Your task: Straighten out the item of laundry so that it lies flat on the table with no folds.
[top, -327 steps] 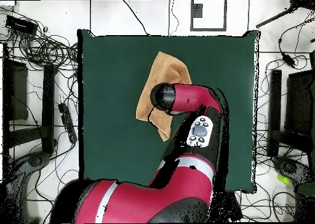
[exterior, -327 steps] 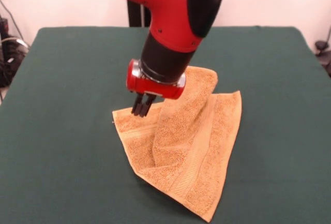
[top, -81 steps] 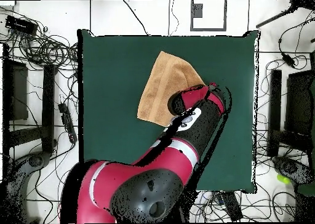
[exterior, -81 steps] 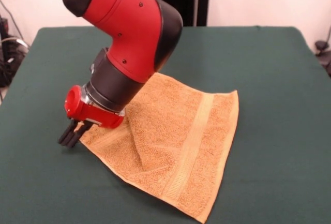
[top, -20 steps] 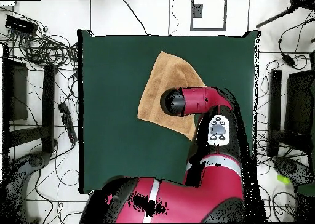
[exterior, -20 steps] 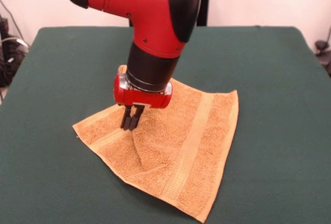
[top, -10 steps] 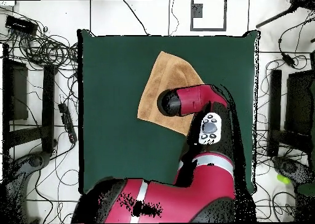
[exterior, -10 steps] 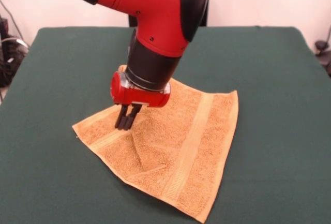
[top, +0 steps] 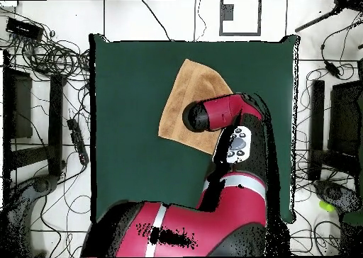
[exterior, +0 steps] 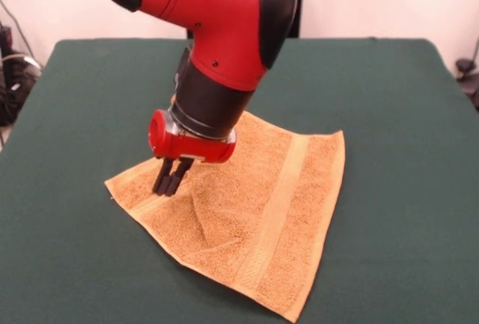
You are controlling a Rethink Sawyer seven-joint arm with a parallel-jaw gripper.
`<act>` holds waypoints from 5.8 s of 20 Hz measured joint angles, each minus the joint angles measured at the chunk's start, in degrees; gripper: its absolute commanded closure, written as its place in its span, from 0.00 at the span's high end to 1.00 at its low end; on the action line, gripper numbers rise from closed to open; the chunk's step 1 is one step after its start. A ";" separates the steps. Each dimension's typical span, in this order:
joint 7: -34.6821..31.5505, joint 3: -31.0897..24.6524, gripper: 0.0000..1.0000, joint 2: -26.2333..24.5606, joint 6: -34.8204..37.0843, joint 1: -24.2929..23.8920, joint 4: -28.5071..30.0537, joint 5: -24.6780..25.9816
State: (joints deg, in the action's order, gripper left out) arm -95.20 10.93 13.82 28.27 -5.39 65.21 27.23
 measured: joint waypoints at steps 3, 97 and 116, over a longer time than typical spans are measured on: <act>0.00 -0.05 0.00 -1.00 0.00 -0.70 -0.50 0.01; 6.61 -18.15 0.00 5.98 12.70 -19.87 -0.66 0.56; 6.61 -14.21 0.00 1.89 12.34 -15.00 -1.83 0.55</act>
State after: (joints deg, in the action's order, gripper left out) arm -88.58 -3.28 15.70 40.61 -20.39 63.37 27.77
